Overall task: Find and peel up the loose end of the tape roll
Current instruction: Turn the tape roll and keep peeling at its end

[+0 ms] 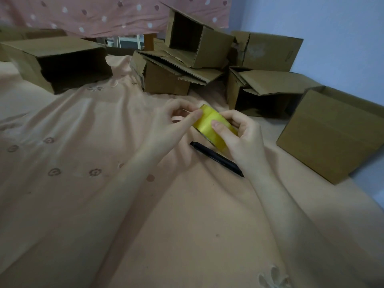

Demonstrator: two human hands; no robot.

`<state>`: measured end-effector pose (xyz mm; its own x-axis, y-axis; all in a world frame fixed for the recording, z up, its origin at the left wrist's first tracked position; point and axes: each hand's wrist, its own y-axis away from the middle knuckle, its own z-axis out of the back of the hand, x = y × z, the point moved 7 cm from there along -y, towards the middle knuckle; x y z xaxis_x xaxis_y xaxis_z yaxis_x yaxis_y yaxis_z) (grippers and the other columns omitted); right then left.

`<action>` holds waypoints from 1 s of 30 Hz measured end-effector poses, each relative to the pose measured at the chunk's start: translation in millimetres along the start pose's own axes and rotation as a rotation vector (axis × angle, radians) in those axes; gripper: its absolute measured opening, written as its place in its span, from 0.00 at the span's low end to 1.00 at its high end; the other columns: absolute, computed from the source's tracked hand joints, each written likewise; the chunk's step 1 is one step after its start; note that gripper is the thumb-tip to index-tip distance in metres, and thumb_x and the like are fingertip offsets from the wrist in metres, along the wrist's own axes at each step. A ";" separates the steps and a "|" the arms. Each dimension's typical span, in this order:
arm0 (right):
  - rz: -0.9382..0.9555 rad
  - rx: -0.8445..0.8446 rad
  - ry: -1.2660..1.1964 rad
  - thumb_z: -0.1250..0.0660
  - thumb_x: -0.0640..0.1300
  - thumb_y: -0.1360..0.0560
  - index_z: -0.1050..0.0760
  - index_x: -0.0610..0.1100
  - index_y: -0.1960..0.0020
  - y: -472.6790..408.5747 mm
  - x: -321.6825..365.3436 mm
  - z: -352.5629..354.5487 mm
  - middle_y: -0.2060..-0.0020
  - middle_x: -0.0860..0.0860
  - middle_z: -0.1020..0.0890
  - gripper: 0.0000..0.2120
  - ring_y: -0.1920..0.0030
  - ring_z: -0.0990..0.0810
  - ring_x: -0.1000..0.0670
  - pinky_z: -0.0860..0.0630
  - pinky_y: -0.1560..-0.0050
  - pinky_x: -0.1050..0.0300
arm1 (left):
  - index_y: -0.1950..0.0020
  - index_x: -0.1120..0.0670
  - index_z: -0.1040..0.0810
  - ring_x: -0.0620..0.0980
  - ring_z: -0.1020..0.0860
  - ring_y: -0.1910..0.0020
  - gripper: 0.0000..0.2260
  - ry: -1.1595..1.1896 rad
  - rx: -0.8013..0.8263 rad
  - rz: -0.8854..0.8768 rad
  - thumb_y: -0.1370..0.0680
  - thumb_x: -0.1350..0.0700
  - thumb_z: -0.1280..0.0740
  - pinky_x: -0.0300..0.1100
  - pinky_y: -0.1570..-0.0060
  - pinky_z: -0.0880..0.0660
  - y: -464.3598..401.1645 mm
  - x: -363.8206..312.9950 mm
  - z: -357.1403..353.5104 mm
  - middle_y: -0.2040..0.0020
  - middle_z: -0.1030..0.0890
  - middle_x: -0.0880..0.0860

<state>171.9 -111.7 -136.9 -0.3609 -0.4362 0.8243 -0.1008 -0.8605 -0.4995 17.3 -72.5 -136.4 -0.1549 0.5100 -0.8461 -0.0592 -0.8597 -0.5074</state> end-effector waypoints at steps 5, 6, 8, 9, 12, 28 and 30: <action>0.028 0.020 0.056 0.31 0.43 0.26 0.21 0.44 0.54 1.2 2.2 -1.8 0.61 0.53 0.19 0.03 0.58 0.22 0.56 0.25 0.58 0.63 | 0.55 0.54 0.23 0.41 0.25 0.58 0.02 -0.060 0.040 -0.039 0.22 0.58 0.34 0.30 0.56 0.28 -4.0 8.1 -3.7 0.59 0.23 0.46; 0.042 0.025 0.068 0.31 0.43 0.26 0.20 0.43 0.54 1.5 3.3 -2.7 0.60 0.53 0.19 0.04 0.57 0.21 0.55 0.25 0.56 0.63 | 0.56 0.53 0.24 0.41 0.25 0.58 0.03 -0.077 0.041 -0.039 0.22 0.58 0.35 0.30 0.56 0.29 -4.8 9.7 -3.5 0.59 0.24 0.45; 0.074 0.031 0.096 0.30 0.43 0.26 0.20 0.42 0.52 1.9 6.1 -4.0 0.59 0.52 0.18 0.05 0.56 0.22 0.55 0.26 0.55 0.63 | 0.58 0.48 0.26 0.40 0.27 0.58 0.07 -0.141 0.037 -0.061 0.21 0.58 0.36 0.30 0.56 0.30 -5.3 9.9 -3.4 0.59 0.25 0.44; 0.088 0.037 0.106 0.30 0.43 0.26 0.20 0.42 0.52 2.1 7.5 -4.7 0.59 0.51 0.18 0.06 0.56 0.21 0.55 0.26 0.54 0.63 | 0.59 0.47 0.28 0.40 0.27 0.58 0.08 -0.176 0.031 -0.084 0.21 0.58 0.37 0.31 0.57 0.30 -5.1 8.8 -3.2 0.60 0.26 0.44; 0.091 0.101 0.074 0.29 0.42 0.27 0.22 0.42 0.49 3.4 8.4 -9.7 0.56 0.52 0.19 0.08 0.54 0.21 0.57 0.25 0.53 0.65 | 0.58 0.53 0.30 0.38 0.28 0.60 0.05 -0.243 -0.007 -0.175 0.21 0.58 0.40 0.33 0.59 0.30 -4.6 4.4 -1.4 0.61 0.29 0.42; 0.138 0.104 0.182 0.29 0.42 0.30 0.24 0.46 0.44 4.6 12.0 -15.4 0.48 0.50 0.19 0.15 0.47 0.21 0.57 0.22 0.48 0.61 | 0.58 0.66 0.30 0.39 0.40 0.64 0.11 -0.479 -0.087 -0.432 0.26 0.59 0.47 0.24 0.60 0.37 1.5 -24.0 -0.8 0.62 0.32 0.54; 0.109 0.119 0.136 0.29 0.40 0.29 0.24 0.43 0.45 4.6 10.1 -14.0 0.49 0.50 0.19 0.14 0.49 0.20 0.55 0.22 0.49 0.54 | 0.57 0.64 0.29 0.41 0.37 0.65 0.08 -0.433 -0.060 -0.387 0.24 0.60 0.44 0.25 0.60 0.36 -1.2 -18.2 -0.2 0.62 0.30 0.52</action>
<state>154.8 -116.4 -134.6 -0.4861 -0.4958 0.7196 0.0528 -0.8387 -0.5421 20.3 -80.7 -120.5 -0.5227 0.7176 -0.4602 -0.1378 -0.6039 -0.7851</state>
